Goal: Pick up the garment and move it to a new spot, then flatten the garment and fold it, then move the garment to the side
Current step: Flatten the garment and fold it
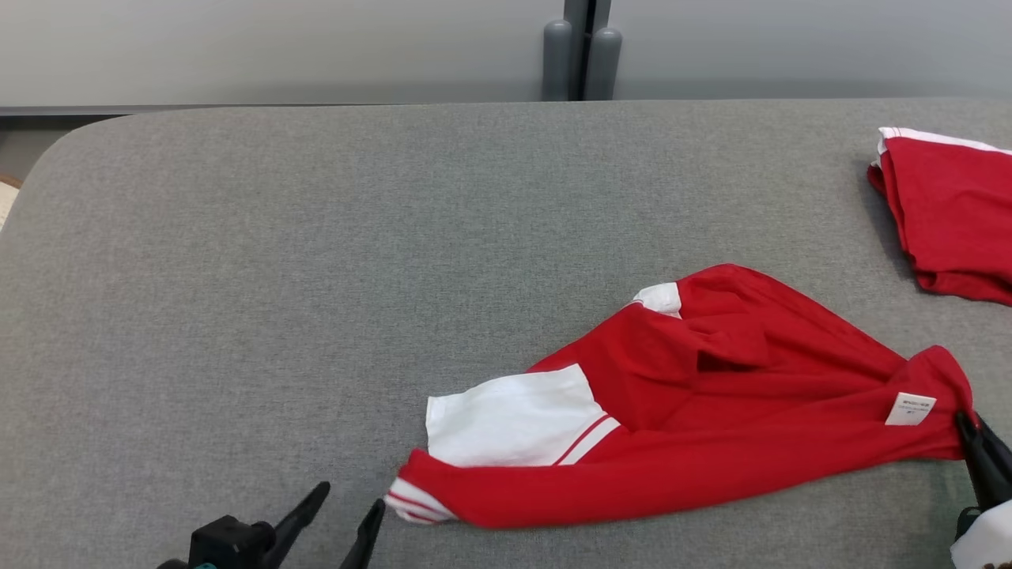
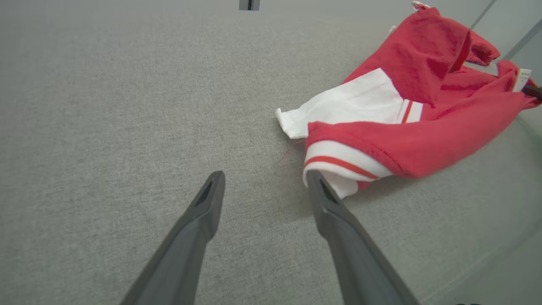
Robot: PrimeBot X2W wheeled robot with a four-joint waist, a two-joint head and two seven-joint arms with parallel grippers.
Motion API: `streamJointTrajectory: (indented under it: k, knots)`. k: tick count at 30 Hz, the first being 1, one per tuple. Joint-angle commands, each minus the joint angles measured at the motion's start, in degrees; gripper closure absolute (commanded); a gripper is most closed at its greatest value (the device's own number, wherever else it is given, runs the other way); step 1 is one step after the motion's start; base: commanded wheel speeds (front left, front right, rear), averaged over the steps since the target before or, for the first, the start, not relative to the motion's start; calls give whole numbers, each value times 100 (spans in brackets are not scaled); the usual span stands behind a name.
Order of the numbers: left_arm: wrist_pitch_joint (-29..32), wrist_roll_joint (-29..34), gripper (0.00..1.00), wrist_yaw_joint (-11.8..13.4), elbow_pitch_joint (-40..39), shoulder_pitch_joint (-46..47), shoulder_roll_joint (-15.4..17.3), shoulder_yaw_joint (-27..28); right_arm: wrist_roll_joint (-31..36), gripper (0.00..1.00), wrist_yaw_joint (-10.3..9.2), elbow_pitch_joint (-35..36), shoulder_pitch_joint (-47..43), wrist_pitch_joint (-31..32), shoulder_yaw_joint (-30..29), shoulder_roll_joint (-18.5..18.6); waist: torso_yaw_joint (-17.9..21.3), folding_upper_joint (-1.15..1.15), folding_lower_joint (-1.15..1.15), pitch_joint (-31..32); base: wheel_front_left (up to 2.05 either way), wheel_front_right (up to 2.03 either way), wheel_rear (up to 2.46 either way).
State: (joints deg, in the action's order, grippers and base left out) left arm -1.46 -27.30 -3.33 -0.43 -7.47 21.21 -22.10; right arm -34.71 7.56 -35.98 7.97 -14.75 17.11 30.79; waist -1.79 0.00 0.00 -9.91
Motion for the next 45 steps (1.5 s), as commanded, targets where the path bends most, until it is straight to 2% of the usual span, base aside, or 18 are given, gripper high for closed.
streamJointTrajectory:
  k: [1,4,8,11,12,13,14,20,26,29,34,41,42,45]
  knots:
    - [210,-243,0,-54,-147,-117,23,23,80,100,-15,102,-28,-52,-98,-7,67,0,0,-28,0,0,0]
    - [1041,-1015,0,-167,-657,-384,95,-43,428,100,-15,408,-63,-48,-405,-104,158,0,0,-63,0,0,0]
    - [1969,-1900,0,-213,-1370,-680,164,-212,856,100,-15,811,-176,-45,-852,-411,262,0,0,-129,0,0,0]
    - [2091,-2001,0,-126,-1766,-599,243,-93,951,100,-15,834,-299,-42,-976,-574,285,0,0,-165,0,0,0]
    - [2029,-1934,0,-94,-1829,-561,264,-30,902,60,-15,763,-347,-26,-996,-624,290,0,0,-172,0,0,0]
    - [1993,-1870,0,-61,-1852,-561,287,-5,896,9,-15,741,-384,2,-967,-633,295,0,0,-177,0,0,0]
    - [1988,-1837,0,-42,-1856,-564,297,11,865,0,-15,723,-387,3,-970,-640,303,0,0,-179,0,0,0]
    - [2021,-1894,0,66,-2085,-586,396,164,650,0,-15,730,-520,124,-869,-632,338,0,0,-202,0,0,0]
    - [960,-895,0,258,-2188,-229,474,712,380,0,-15,849,-590,189,-834,-663,371,0,0,-247,0,0,0]
    - [440,-509,0,415,-2024,-91,310,772,157,0,-15,831,-412,230,-806,-704,405,0,0,-269,0,0,0]
    - [-67,-73,0,582,-1662,101,36,617,-20,0,-15,532,-160,357,-715,-564,384,0,0,-275,0,0,0]
    - [-351,196,0,547,-1236,323,-198,291,-274,0,-14,72,88,620,-484,-430,248,0,0,-287,0,0,0]
    - [-362,201,0,538,-1194,350,-216,261,-329,11,-14,25,116,669,-435,-429,233,0,0,-287,0,0,0]
    - [-377,199,0,514,-1102,376,-234,225,-460,57,-14,-69,163,764,-276,-419,199,0,0,-286,0,0,0]
